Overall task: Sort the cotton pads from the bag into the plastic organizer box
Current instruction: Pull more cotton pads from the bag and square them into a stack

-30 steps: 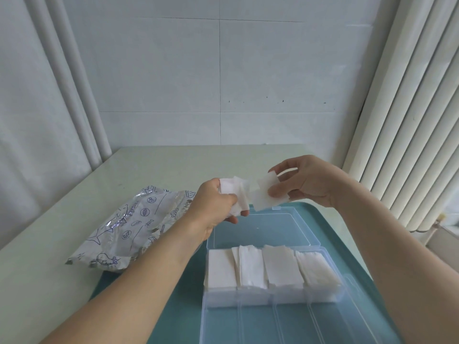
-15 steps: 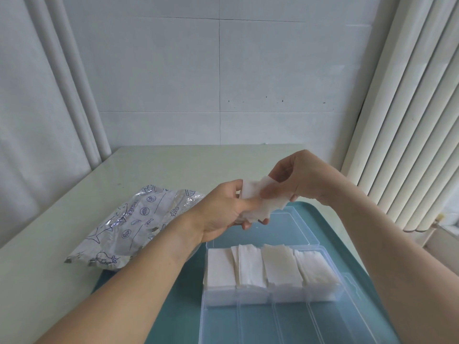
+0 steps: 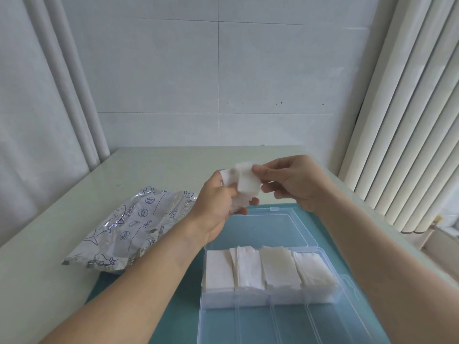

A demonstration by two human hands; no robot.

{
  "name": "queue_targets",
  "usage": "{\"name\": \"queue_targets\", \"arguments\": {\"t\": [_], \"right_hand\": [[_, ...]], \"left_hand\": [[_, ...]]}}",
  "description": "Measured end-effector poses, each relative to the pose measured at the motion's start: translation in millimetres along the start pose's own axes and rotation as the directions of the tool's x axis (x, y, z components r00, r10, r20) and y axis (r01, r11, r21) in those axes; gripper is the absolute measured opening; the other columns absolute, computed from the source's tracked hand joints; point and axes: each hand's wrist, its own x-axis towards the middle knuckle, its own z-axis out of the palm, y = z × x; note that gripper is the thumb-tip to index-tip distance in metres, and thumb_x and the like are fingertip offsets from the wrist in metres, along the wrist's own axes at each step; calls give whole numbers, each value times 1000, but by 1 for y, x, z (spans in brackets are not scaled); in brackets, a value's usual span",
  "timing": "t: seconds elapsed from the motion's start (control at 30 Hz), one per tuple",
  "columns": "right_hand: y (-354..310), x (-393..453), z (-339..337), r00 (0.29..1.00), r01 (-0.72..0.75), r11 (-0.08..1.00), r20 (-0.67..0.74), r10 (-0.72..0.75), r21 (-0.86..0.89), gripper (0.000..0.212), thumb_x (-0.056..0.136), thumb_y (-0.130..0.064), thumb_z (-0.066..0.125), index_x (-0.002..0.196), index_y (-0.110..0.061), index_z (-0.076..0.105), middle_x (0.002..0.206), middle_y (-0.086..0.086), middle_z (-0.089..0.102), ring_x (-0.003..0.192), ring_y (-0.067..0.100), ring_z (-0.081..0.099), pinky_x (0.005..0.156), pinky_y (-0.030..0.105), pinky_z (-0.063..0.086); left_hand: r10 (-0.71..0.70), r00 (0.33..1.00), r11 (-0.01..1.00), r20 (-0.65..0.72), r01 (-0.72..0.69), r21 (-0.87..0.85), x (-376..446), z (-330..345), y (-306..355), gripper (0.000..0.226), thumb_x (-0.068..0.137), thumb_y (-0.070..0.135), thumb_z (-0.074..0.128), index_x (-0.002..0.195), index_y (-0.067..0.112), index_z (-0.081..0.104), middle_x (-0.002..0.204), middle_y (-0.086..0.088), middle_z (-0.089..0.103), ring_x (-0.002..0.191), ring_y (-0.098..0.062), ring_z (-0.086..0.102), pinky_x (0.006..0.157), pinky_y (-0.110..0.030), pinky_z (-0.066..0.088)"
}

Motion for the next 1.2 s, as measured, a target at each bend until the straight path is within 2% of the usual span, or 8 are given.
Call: {"name": "queue_targets", "arguments": {"t": [0.1,0.33,0.43,0.6,0.77,0.87,1.03,1.2], "right_hand": [[4,-1,6,999,30,984,-5,-31,-173,22,79,-29,85,72,-12,74,71,11,75,66,24,68,50,23,46],[7,3,8,995,93,944,-15,-103,-317,21,80,-32,84,92,-20,71,69,3,73,43,10,51,47,21,42],[4,0,10,985,171,935,45,-165,-311,12,82,-23,83,87,-17,73,67,1,74,43,7,51,48,18,41],[-5,-3,-1,978,183,943,149,-146,-278,19,79,-18,85,71,-15,68,57,4,68,41,7,50,48,16,42],[2,3,1,964,266,864,122,-236,-427,10,77,-20,85,81,-17,76,67,-5,73,52,3,60,55,11,44],[-1,4,-6,931,361,788,236,-277,-499,53,72,-24,90,119,-30,67,102,-10,69,81,5,66,71,19,51],[-6,-10,7,864,426,678,492,-108,-599,128,53,-37,99,155,-40,21,152,-22,36,135,-4,39,110,22,38],[-4,-14,25,865,492,620,424,-268,-612,112,50,-35,100,146,-32,43,130,-16,59,118,6,57,99,29,51]], "left_hand": [[-14,998,998,63,18,-67,-3,2,2,26,104,10,40,125,8,55,94,-17,73,74,-30,70,54,-30,50],[-77,989,989,130,92,-118,-5,3,5,28,106,31,40,130,19,49,94,-15,70,74,-32,64,56,-35,47],[-142,968,971,205,176,-159,-4,2,7,37,104,28,42,124,4,62,103,-19,64,85,-34,63,81,-45,57],[-173,918,914,356,285,-289,-7,-6,9,32,88,13,57,112,-4,71,110,-26,63,104,-40,61,108,-51,44],[-200,908,911,369,311,-271,-5,-5,7,30,89,8,60,116,-1,69,111,-21,67,97,-33,67,74,-29,59],[-269,909,906,317,351,-237,-6,-3,9,21,92,11,59,113,8,62,91,-13,69,73,-24,66,53,-25,45],[-257,908,905,330,347,-248,-6,-2,10,20,92,7,56,112,10,55,84,-10,59,74,-24,60,66,-31,52],[-133,922,899,364,267,-346,-8,2,15,17,85,2,55,98,7,64,93,-9,63,88,-25,64,88,-39,48]]}}
